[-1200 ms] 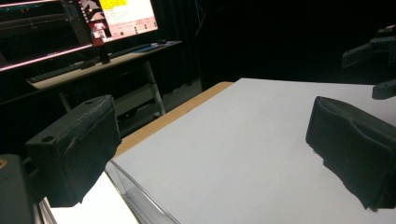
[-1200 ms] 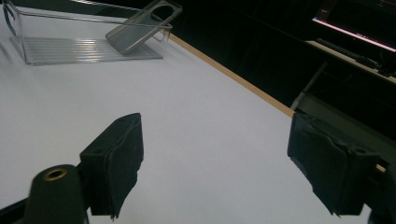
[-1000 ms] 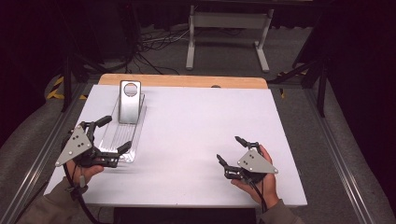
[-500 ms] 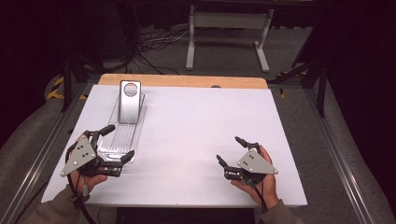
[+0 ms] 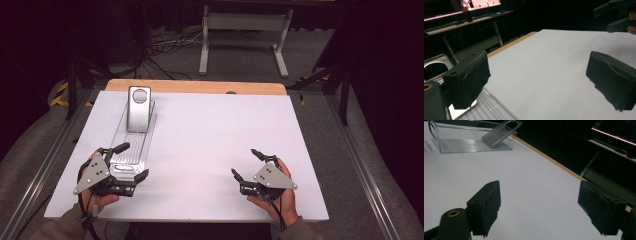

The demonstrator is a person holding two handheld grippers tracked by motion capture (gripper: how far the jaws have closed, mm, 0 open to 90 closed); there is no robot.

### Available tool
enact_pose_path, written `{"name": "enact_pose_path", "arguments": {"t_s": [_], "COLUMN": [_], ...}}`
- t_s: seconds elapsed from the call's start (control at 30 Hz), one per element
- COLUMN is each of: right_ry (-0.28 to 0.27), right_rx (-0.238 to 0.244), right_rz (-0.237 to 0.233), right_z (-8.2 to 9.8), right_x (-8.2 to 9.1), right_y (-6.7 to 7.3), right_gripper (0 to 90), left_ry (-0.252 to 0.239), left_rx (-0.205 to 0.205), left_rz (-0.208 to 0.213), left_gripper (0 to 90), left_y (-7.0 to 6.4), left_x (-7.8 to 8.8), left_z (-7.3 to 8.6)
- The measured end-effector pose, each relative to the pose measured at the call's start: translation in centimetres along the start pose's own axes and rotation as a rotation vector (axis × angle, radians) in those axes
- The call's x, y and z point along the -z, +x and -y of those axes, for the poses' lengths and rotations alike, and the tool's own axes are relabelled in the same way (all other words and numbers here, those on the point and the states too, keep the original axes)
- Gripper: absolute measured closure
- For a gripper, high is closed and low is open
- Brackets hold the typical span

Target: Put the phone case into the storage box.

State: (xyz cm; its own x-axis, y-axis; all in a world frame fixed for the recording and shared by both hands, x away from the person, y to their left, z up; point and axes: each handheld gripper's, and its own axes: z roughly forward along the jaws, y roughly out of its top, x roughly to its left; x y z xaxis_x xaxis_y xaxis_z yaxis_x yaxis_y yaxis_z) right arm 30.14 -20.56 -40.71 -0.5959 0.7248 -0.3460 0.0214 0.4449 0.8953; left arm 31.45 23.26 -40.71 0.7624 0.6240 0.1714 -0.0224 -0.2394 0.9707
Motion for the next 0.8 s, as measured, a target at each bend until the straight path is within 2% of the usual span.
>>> {"name": "enact_pose_path", "arguments": {"t_s": [0.17, 0.3, 0.43, 0.8], "right_ry": [0.01, 0.02, 0.02, 0.004], "right_rx": [0.001, 0.006, 0.006, 0.0], "right_rz": [-0.001, -0.003, -0.005, -0.01], "right_z": [0.3, 0.7, 0.9, 0.7], "right_x": [0.3, 0.6, 0.8, 1.1], "right_y": [0.2, 0.5, 0.6, 0.5], "right_gripper": [19.6, 19.5, 19.4, 19.4], "left_ry": [0.046, 0.064, 0.091, 0.087], "left_rx": [0.012, 0.025, 0.042, 0.037], "left_rz": [0.015, 0.022, 0.037, 0.024], "left_gripper": [5.6, 4.9, 4.3, 4.2], "left_y": [-0.5, -1.1, -1.2, -1.2], "left_x": [-0.5, -0.7, -0.8, -1.0], "left_z": [1.0, 1.6, 2.0, 1.8]}}
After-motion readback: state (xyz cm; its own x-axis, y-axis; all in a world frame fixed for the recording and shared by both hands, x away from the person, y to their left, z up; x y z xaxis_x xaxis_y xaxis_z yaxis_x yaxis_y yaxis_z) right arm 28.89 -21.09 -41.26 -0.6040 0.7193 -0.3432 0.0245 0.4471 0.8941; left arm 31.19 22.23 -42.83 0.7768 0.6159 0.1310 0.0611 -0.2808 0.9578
